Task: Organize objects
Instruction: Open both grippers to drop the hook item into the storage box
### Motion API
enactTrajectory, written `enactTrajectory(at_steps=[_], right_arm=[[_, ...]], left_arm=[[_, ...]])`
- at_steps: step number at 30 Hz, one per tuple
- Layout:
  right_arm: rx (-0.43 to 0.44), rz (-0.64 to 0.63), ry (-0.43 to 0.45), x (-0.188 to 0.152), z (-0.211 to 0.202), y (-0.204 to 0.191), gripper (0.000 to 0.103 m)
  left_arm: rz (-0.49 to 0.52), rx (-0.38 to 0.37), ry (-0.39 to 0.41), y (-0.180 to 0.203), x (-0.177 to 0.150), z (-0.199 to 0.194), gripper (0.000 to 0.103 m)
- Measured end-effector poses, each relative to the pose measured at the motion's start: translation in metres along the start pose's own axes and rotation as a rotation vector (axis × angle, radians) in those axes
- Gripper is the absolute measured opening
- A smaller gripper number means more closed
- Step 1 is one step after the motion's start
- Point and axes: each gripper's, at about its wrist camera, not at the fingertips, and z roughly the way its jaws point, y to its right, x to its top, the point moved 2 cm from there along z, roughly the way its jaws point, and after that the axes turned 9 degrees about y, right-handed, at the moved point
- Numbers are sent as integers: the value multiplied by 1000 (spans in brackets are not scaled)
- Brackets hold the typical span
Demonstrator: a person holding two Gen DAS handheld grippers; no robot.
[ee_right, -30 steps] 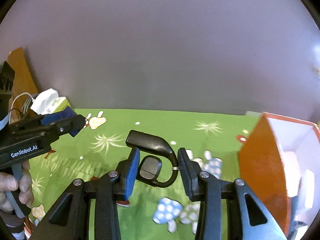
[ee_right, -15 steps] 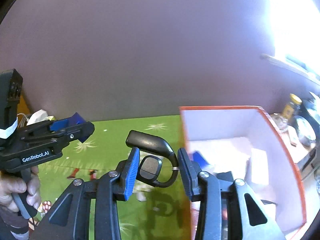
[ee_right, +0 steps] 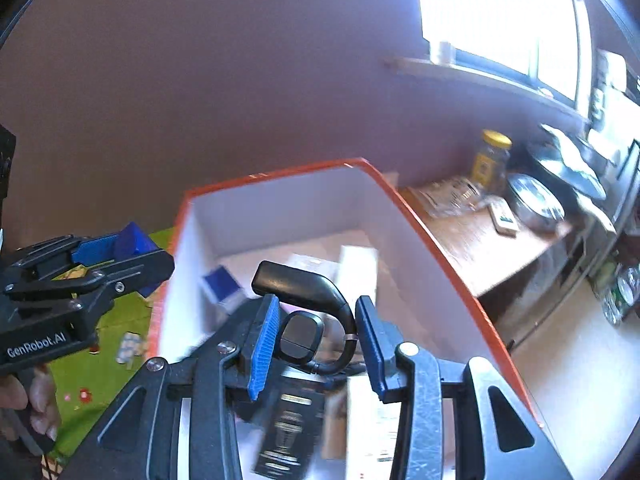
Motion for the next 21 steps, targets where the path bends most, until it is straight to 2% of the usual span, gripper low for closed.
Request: enactTrajectory(at_steps=[6, 14, 16, 19, 21], right_arm=[[-47, 15, -19, -6, 9, 21, 41], [-66, 25, -12, -6, 15, 35, 41], [-62, 36, -13, -6, 11, 35, 41], [-63, 43, -18, -7, 10, 36, 42], [-69, 52, -19, -7, 9, 37, 49]], left_arm=[[45, 6, -94, 17, -9, 44, 56], [44, 9, -128, 20, -14, 55, 57], [39, 2, -131, 20, -13, 55, 62], [43, 3, -125, 24, -12, 55, 78], [46, 14, -117, 27, -11, 51, 84]])
